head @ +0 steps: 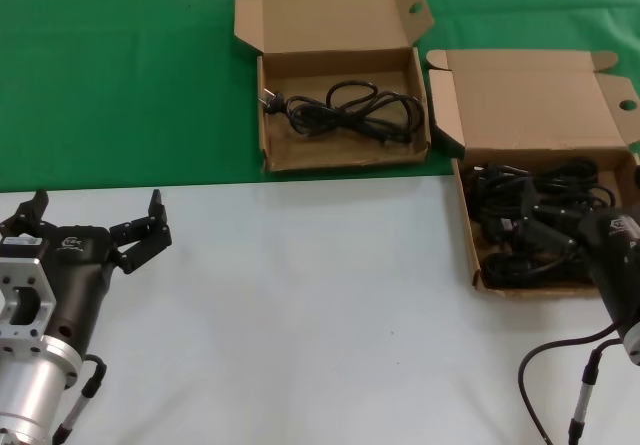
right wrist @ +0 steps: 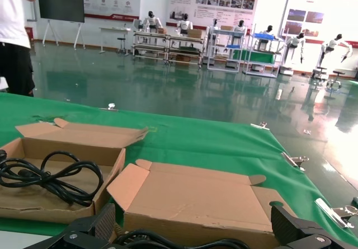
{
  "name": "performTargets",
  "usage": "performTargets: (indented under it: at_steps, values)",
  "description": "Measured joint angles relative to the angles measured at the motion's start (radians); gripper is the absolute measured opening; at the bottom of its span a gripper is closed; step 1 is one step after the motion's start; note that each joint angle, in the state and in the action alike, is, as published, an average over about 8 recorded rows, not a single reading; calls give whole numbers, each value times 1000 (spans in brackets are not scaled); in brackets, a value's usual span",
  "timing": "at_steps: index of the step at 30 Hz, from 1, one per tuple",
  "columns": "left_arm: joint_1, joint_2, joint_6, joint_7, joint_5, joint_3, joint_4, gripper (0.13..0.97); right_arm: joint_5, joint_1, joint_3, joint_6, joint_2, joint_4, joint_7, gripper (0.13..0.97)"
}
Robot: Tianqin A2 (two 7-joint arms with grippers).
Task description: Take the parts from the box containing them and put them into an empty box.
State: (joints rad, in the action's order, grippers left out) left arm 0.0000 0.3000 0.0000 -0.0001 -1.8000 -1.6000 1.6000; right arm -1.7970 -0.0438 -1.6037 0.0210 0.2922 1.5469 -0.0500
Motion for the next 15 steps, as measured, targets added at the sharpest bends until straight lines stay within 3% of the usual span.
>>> performTargets:
  at_steps: [15]
  values:
    - [0, 0, 0, 0, 0, 0, 0, 966, 0, 0, 0, 0, 0, 0, 0, 966]
